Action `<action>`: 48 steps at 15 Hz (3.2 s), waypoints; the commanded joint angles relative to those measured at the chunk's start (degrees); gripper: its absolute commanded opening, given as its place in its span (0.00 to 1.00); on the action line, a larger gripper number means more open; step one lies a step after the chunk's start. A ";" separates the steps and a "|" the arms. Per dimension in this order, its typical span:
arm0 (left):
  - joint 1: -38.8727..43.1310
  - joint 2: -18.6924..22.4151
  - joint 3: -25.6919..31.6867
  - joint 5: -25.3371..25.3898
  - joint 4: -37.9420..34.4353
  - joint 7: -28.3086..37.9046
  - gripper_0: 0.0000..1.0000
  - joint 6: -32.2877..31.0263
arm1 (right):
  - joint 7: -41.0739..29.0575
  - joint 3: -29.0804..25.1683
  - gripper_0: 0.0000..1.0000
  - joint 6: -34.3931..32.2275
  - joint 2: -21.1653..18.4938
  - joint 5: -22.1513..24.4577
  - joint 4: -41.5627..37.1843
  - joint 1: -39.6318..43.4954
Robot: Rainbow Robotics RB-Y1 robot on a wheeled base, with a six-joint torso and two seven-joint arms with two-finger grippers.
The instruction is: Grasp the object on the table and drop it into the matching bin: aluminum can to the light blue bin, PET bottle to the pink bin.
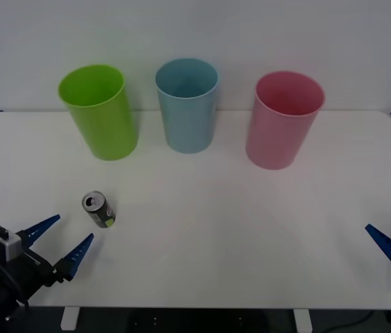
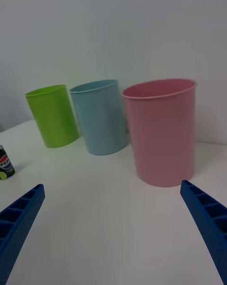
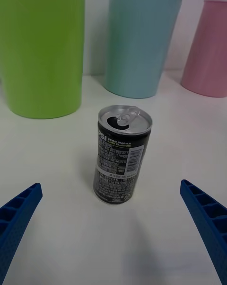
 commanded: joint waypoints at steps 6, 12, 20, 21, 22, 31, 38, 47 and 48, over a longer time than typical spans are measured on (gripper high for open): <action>-7.22 -1.24 -1.08 -0.18 7.87 -3.29 1.00 0.00 | 0.00 0.00 1.00 0.00 0.00 0.00 0.00 0.00; -10.91 -1.24 -2.31 -0.18 11.74 -5.66 1.00 0.71 | 0.00 0.00 1.00 0.00 0.00 0.00 0.00 0.00; -15.31 -1.50 -3.81 -0.36 16.66 -9.18 1.00 2.20 | 0.00 0.00 1.00 0.00 0.00 0.00 0.00 0.00; -15.92 -1.50 -3.98 -0.36 17.45 -9.62 1.00 2.20 | 0.00 0.00 1.00 0.00 0.00 0.00 0.00 0.00; -16.19 -1.41 -4.07 -0.36 17.72 -9.97 1.00 2.20 | 0.00 0.00 1.00 0.00 0.00 0.00 0.00 0.00; -16.19 -1.41 -4.16 -0.36 17.72 -10.32 0.05 2.29 | 0.00 0.00 1.00 0.00 0.00 0.00 0.00 0.00; -16.27 -1.50 -4.16 -0.18 17.72 -10.14 0.00 2.29 | 0.00 0.00 1.00 0.00 0.00 0.00 0.00 0.00; -14.16 -1.41 -4.16 2.37 11.48 -7.60 0.00 1.76 | 0.00 0.00 1.00 0.00 0.00 0.00 0.00 0.00; -13.37 -1.50 -4.25 2.45 9.98 -6.89 0.00 1.76 | 0.00 0.00 1.00 0.00 0.00 0.00 0.00 0.00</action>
